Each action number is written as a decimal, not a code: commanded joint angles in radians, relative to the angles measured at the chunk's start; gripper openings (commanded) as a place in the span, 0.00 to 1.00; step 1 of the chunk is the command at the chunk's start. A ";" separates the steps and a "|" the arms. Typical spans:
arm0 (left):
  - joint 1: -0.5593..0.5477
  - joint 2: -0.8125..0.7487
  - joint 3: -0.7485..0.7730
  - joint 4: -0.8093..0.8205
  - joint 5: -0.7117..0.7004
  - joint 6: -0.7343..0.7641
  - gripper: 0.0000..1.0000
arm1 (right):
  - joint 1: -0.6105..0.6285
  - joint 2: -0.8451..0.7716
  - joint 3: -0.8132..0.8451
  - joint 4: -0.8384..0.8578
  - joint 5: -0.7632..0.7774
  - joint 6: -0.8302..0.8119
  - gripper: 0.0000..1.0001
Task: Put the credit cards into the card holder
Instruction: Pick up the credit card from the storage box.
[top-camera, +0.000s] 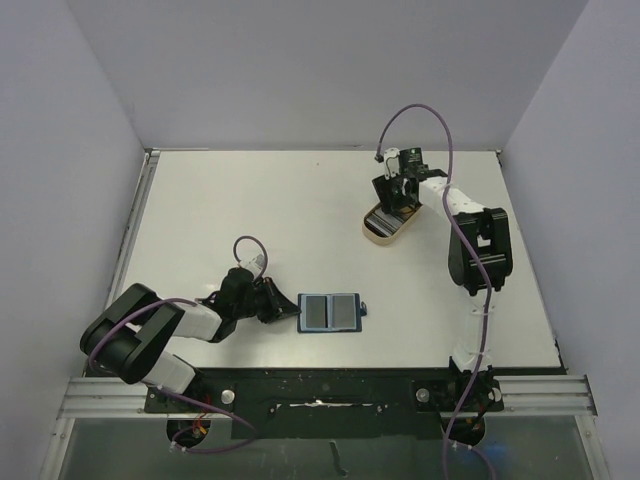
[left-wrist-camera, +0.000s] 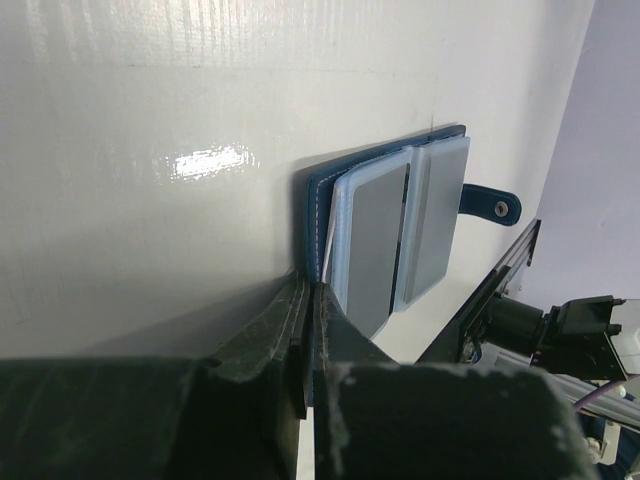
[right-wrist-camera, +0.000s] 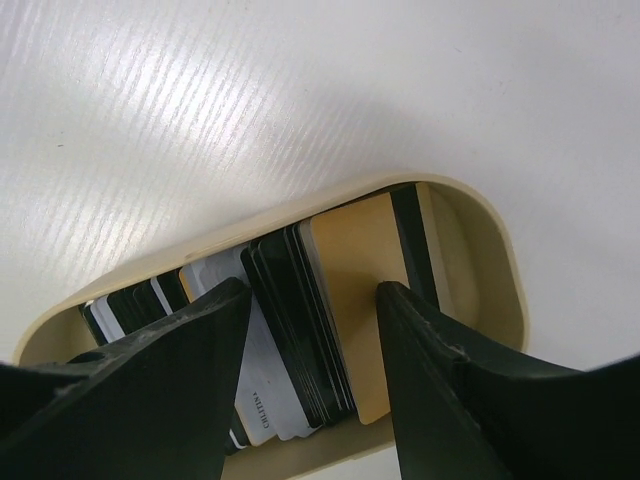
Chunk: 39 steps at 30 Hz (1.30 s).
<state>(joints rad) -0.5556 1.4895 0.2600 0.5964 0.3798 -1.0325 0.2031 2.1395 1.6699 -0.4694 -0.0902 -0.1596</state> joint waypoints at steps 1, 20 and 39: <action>-0.005 0.006 0.021 0.037 0.009 0.010 0.00 | 0.004 -0.058 -0.049 0.030 -0.072 0.025 0.51; -0.013 0.004 0.012 0.051 0.004 0.000 0.00 | 0.014 -0.129 -0.068 -0.007 0.002 0.031 0.22; -0.020 0.013 0.012 0.056 -0.002 -0.006 0.00 | 0.089 -0.210 -0.091 -0.025 0.201 0.026 0.06</action>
<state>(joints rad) -0.5686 1.5017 0.2600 0.6182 0.3786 -1.0409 0.2726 2.0201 1.5700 -0.4816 0.0303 -0.1280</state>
